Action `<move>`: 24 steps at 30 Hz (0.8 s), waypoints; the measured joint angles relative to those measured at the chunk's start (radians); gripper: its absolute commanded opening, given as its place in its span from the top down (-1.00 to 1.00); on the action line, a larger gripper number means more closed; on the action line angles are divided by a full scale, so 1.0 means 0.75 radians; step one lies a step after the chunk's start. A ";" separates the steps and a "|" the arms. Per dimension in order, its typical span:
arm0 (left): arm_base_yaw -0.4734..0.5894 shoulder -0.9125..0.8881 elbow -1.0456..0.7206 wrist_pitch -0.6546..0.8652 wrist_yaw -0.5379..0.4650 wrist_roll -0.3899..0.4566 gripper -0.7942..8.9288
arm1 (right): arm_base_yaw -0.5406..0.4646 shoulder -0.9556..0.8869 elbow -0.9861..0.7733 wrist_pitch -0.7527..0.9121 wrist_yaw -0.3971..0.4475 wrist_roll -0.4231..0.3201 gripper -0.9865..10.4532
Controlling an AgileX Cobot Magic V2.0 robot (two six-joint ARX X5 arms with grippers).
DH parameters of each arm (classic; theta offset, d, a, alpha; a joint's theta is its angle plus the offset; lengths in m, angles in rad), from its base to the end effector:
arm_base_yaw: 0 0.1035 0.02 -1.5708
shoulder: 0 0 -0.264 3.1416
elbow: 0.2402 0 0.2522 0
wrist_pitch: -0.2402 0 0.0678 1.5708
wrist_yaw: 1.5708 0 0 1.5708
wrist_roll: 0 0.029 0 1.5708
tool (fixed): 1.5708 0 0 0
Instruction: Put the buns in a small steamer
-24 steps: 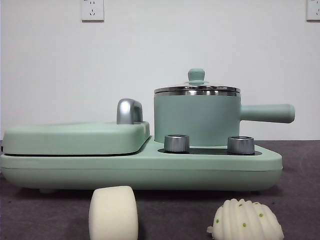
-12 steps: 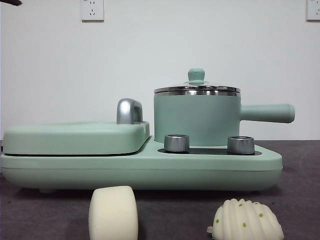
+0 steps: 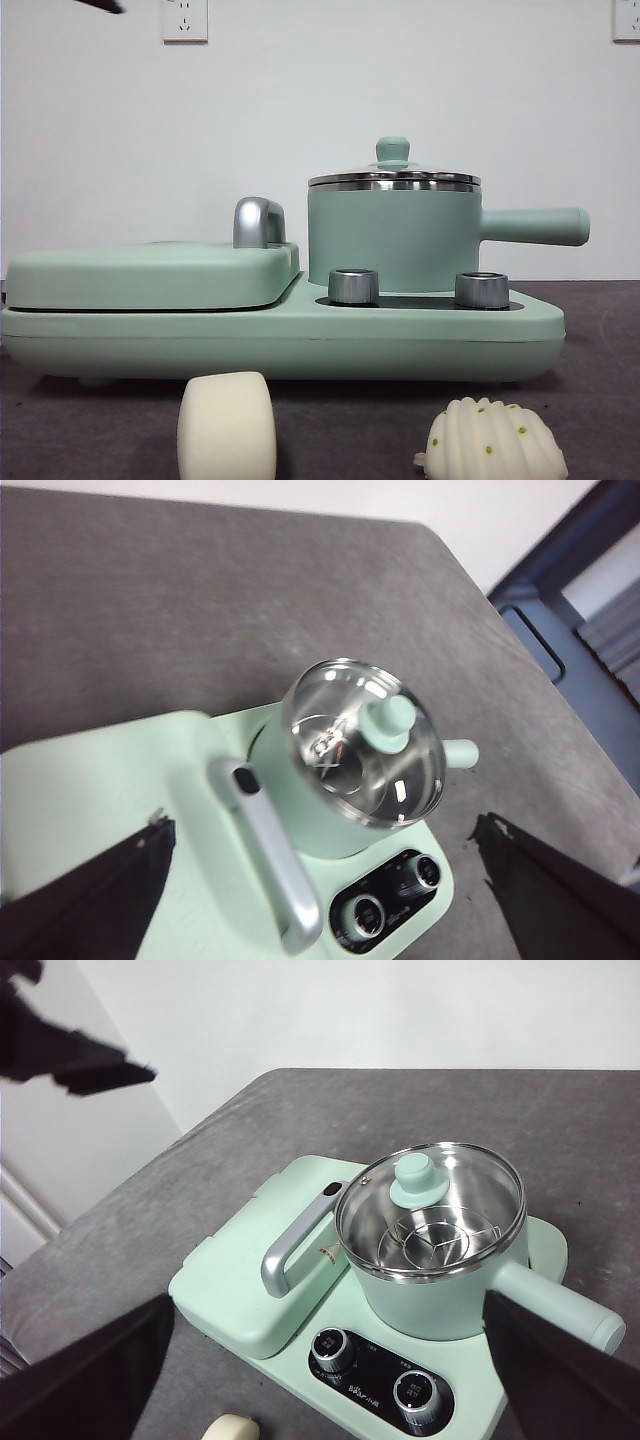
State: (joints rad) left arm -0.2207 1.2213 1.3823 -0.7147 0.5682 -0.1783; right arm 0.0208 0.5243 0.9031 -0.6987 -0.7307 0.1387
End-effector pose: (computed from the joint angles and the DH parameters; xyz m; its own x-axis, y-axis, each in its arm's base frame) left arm 0.2310 -0.0678 0.4015 0.5817 -0.6820 -0.4432 0.5301 0.7312 -0.4293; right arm 0.0813 0.0210 0.3539 0.6929 0.6819 -0.2342 -0.5992 0.7253 0.3391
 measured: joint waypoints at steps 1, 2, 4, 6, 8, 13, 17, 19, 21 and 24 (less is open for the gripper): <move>-0.022 0.065 0.075 -0.037 0.000 0.008 -0.17 | 0.000 0.000 -0.001 -0.003 0.000 0.000 -0.03; -0.038 0.109 0.127 -0.065 0.001 0.014 -0.17 | 0.000 0.000 0.000 -0.009 0.001 0.000 -0.03; -0.075 0.214 0.250 -0.140 0.001 0.032 -0.17 | 0.000 0.000 -0.001 -0.033 0.000 0.001 -0.03; -0.107 0.300 0.350 -0.208 0.001 0.056 -0.17 | 0.000 0.000 0.000 -0.045 0.001 0.001 -0.03; -0.151 0.399 0.463 -0.282 0.001 0.097 -0.17 | 0.000 0.000 0.000 -0.045 0.000 0.001 -0.03; -0.275 0.633 0.735 -0.456 -0.079 0.189 -0.17 | 0.000 0.000 0.000 -0.045 0.000 0.001 -0.03; -0.359 0.803 0.946 -0.523 -0.203 0.216 -0.17 | 0.000 0.000 -0.001 -0.045 0.000 0.000 -0.03; -0.399 0.885 1.045 -0.545 -0.245 0.223 -0.17 | 0.000 0.000 0.000 -0.045 0.000 0.000 -0.03; -0.436 0.948 1.112 -0.558 -0.284 0.229 -0.17 | 0.000 0.000 0.000 -0.045 0.000 0.000 -0.03; -0.491 1.046 1.201 -0.580 -0.355 0.244 -0.17 | 0.000 0.000 0.000 -0.045 0.000 0.000 -0.03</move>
State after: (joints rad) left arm -0.5888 2.0056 2.2833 -1.1500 0.3023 0.0044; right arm 0.0208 0.5243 0.9031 -0.7326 -0.7307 0.1387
